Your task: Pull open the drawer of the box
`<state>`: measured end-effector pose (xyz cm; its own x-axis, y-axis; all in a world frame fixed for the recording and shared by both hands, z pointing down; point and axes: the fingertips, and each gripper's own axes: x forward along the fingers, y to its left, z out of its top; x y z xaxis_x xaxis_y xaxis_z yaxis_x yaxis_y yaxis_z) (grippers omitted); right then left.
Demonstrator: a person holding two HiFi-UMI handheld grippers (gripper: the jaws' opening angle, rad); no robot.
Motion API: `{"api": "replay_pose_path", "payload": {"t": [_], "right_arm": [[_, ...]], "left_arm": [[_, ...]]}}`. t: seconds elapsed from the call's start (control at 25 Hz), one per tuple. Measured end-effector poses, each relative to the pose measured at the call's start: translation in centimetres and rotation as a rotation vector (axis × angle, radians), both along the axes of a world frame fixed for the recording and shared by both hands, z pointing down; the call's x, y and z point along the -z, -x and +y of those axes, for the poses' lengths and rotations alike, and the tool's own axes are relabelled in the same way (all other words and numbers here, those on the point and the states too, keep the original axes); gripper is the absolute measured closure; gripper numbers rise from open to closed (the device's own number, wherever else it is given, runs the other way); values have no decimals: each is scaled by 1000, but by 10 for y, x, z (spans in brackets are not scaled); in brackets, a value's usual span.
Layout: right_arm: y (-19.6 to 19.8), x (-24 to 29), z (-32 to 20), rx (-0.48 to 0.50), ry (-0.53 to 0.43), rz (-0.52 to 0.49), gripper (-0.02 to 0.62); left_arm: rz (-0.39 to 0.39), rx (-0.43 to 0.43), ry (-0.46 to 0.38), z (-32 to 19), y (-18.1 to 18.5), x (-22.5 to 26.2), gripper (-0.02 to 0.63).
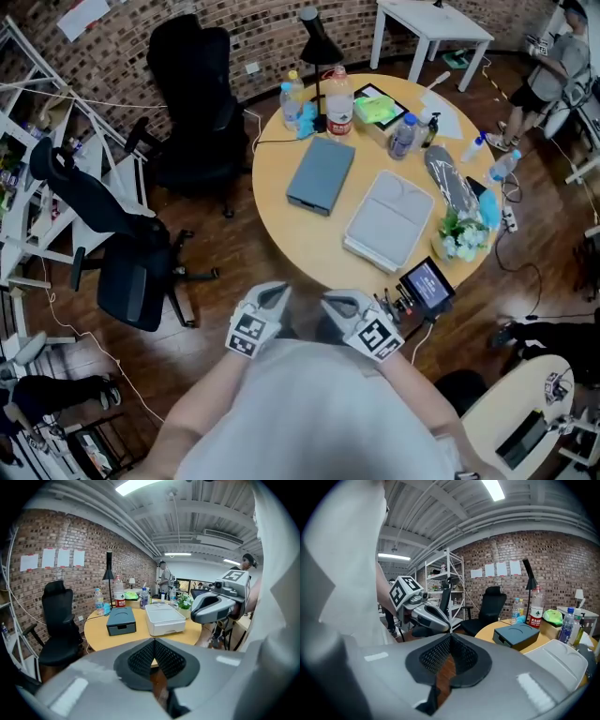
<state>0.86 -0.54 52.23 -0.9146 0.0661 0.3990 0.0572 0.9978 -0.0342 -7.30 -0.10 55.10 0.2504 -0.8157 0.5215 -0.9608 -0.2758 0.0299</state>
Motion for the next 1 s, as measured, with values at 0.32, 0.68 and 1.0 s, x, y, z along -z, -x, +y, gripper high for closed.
{"api": "replay_pose_path", "payload": {"t": [0.32, 0.68, 1.0], "right_arm": [[25, 5, -23, 15, -19, -1, 592], [56, 7, -47, 0, -8, 4, 592], [74, 6, -72, -40, 4, 25, 592]], "left_arm": [[57, -72, -8, -31, 6, 1, 602], [51, -173, -2, -66, 30, -11, 602], [43, -247, 37, -91, 42, -31, 602]]}}
